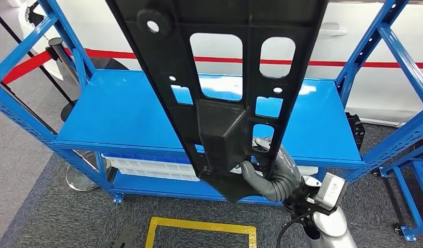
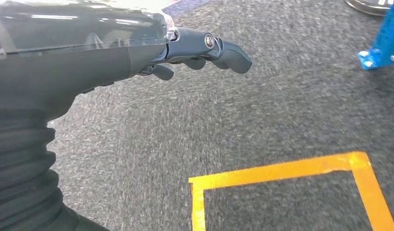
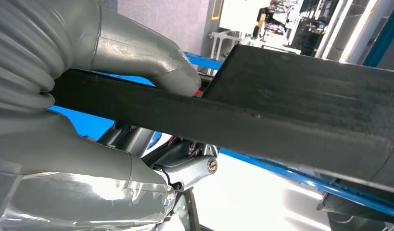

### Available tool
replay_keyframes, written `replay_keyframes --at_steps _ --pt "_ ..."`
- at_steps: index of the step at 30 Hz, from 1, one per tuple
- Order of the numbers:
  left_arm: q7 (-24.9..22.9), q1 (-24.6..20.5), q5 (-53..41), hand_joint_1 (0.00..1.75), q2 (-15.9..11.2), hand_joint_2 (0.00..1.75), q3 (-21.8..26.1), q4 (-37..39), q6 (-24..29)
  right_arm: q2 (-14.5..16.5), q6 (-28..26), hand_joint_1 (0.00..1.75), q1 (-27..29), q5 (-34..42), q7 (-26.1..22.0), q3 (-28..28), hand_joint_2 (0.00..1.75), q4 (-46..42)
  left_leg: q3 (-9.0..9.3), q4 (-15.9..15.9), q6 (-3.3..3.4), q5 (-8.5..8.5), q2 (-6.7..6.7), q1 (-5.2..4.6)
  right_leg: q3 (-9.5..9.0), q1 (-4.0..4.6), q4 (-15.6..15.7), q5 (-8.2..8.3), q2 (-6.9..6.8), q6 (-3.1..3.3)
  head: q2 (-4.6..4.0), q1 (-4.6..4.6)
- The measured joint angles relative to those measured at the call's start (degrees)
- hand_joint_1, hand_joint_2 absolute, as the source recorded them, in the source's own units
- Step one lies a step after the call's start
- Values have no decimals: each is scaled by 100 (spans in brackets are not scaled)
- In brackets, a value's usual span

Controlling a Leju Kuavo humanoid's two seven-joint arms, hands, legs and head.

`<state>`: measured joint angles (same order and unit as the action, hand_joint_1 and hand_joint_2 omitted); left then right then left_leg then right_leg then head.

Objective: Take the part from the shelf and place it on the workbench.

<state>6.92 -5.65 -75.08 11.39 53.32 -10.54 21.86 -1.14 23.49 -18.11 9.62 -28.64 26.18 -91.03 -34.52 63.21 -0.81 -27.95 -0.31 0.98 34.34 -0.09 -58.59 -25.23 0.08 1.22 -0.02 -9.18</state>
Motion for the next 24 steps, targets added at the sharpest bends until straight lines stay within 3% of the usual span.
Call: replay_keyframes --at_steps 2,5,7,9,10,11,12,13,14,16,18,20,21,22,24 --pt "-54 -19 -55 0 1 175 26 0 2 0 -34 175 -2 24 16 0 175 1 169 -383 49 119 -7 -21 43 18 -38 9 2 -47 0 0" --pt "-102 -16 -116 0 11 175 40 0 -21 -3 -86 175 16 33 44 -2 175 -1 133 -425 143 188 -4 -21 88 15 -58 20 8 -142 0 2" --pt "-122 -25 -132 0 22 175 44 0 -39 -11 -120 175 26 34 50 -10 175 -5 82 -471 225 271 15 2 191 -5 -319 -253 12 -207 0 2" --pt "-131 -34 -148 0 27 175 45 0 -44 -21 -134 175 42 34 53 -16 175 -7 -11 -479 259 348 29 6 424 -35 -1004 -755 9 -270 0 2" --pt "-135 -34 -154 0 27 175 45 0 -44 -25 -136 175 54 34 55 -17 175 -7 -66 -477 257 386 34 5 527 -48 -1355 -941 8 -295 0 2" --pt "-138 -33 -158 0 28 175 46 0 -45 -28 -138 175 67 34 57 -17 175 -7 -124 -473 252 427 38 4 561 -59 -1573 -1024 7 -311 0 2" --pt "-141 -34 -161 0 28 175 48 0 -51 -32 -142 175 76 34 60 -17 175 -7 -179 -470 245 468 41 4 486 -68 -1575 -981 6 -318 0 2" --pt "-142 -35 -165 0 28 175 49 0 -62 -35 -152 175 79 34 63 -19 175 -8 -229 -468 234 509 41 4 294 -74 -1347 -841 5 -315 0 2" --pt "-144 -36 -174 0 31 175 49 0 -78 -37 -171 175 79 31 72 -22 175 -14 -271 -466 218 550 38 4 8 -77 -950 -676 4 -299 0 2" --pt "-155 -40 -200 0 35 175 49 0 -116 -37 -229 175 80 8 100 -38 175 -47 -326 -470 167 634 28 -1 -512 -52 -144 -515 7 -252 0 -1" --pt "-171 -43 -223 0 40 175 49 0 -145 -37 -289 175 103 -32 134 -66 175 -103 -336 -497 95 725 24 2 -663 -11 157 -495 17 -204 0 -1" --pt "-184 -39 -231 0 46 175 49 0 -161 -35 -324 175 148 -70 163 -95 175 -161 -342 -528 18 784 18 10 -608 -8 178 -389 8 -132 0 1" --pt "-188 -33 -231 0 49 175 49 0 -164 -31 -331 175 172 -83 175 -105 175 -185 -377 -477 -12 693 16 14 -566 -18 197 -328 -4 -78 0 -1" --pt "-191 -25 -230 0 51 175 49 0 -165 -26 -334 175 197 -94 181 -113 175 -206 -437 -327 -34 493 13 16 -513 -32 218 -258 -16 -26 0 -1" --pt "-194 -15 -228 0 50 175 49 0 -164 -13 -339 175 234 -110 186 -124 175 -226 -628 315 -65 -109 15 23 -360 -34 221 -124 -28 40 0 -2"
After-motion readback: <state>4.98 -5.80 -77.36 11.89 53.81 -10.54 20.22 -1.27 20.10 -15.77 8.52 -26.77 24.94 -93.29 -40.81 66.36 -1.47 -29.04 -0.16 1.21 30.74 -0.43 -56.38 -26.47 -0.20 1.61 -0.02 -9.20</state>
